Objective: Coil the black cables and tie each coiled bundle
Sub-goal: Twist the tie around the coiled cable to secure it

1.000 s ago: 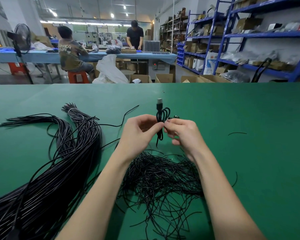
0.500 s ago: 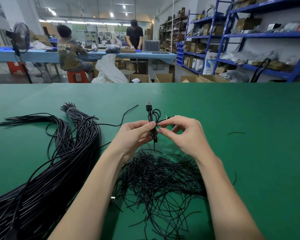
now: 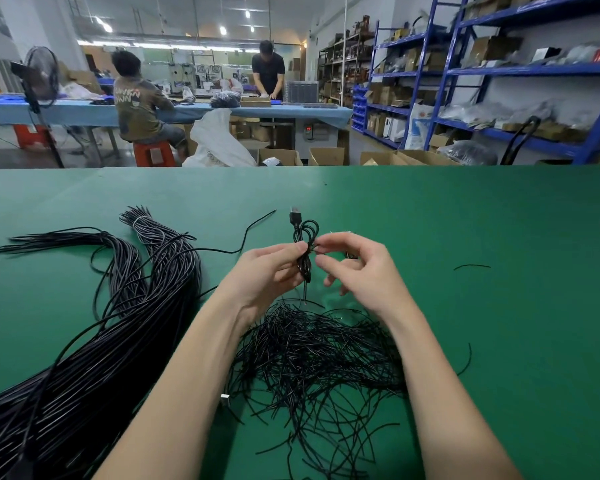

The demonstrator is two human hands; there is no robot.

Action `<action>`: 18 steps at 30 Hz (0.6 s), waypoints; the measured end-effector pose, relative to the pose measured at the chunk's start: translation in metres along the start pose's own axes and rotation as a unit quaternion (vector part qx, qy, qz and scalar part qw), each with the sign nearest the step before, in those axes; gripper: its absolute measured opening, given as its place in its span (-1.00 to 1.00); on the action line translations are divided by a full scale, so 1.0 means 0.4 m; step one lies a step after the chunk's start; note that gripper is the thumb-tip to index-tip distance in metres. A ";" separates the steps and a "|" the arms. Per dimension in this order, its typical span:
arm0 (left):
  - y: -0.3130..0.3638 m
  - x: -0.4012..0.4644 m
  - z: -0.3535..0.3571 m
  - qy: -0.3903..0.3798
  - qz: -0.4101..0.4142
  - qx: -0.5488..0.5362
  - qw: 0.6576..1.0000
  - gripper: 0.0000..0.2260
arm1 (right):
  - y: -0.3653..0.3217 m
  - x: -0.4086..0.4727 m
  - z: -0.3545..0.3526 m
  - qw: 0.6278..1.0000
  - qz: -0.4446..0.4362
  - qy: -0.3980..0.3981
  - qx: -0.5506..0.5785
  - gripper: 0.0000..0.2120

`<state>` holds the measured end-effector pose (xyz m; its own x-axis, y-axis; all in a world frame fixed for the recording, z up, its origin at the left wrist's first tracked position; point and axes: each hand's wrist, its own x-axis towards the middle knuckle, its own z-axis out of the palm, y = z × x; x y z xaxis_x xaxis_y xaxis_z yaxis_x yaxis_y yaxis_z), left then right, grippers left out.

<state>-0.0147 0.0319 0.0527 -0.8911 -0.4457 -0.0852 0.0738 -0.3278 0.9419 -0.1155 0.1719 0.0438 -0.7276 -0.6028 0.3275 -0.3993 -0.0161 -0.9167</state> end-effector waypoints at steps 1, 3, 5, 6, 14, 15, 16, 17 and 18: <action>0.004 -0.001 -0.001 -0.007 -0.013 -0.008 1.000 -0.88 | 0.003 -0.001 -0.009 0.999 -0.030 -0.005 -0.026 -0.83; 0.008 -0.004 0.001 -0.019 -0.035 -0.015 0.999 -0.90 | 0.002 -0.003 -0.022 0.995 -0.066 0.002 -0.070 -0.86; 0.010 -0.005 0.000 -0.029 -0.046 -0.022 0.998 -0.87 | -0.002 -0.005 -0.032 0.992 -0.082 0.012 -0.090 -0.90; 0.010 -0.005 -0.002 -0.033 -0.046 -0.023 0.998 -0.85 | -0.005 -0.005 -0.034 0.992 -0.085 0.013 -0.092 -0.90; 0.003 -0.006 -0.004 -0.073 0.019 0.036 0.997 -0.82 | -0.020 0.000 -0.020 0.992 -0.103 0.018 -0.072 -0.86; 0.003 -0.006 -0.002 -0.071 0.041 0.030 0.996 -0.78 | -0.020 0.002 -0.016 0.993 -0.103 0.025 -0.052 -0.84; 0.003 -0.005 0.002 -0.064 0.068 0.025 0.995 -0.74 | -0.021 0.003 -0.008 0.994 -0.099 0.031 -0.018 -0.83; 0.000 -0.004 0.008 -0.052 0.101 0.026 0.993 -0.73 | -0.021 0.004 0.000 0.995 -0.082 0.039 0.030 -0.81; -0.003 -0.003 0.015 -0.034 0.140 0.043 0.989 -0.76 | -0.020 0.005 0.009 0.994 -0.047 0.045 0.088 -0.79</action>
<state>-0.0163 0.0377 0.0534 -0.8694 -0.4513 0.2012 0.2858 -0.1271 0.9498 -0.1120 0.1679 0.0510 -0.7423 -0.5179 0.4252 -0.3700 -0.2124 -0.9044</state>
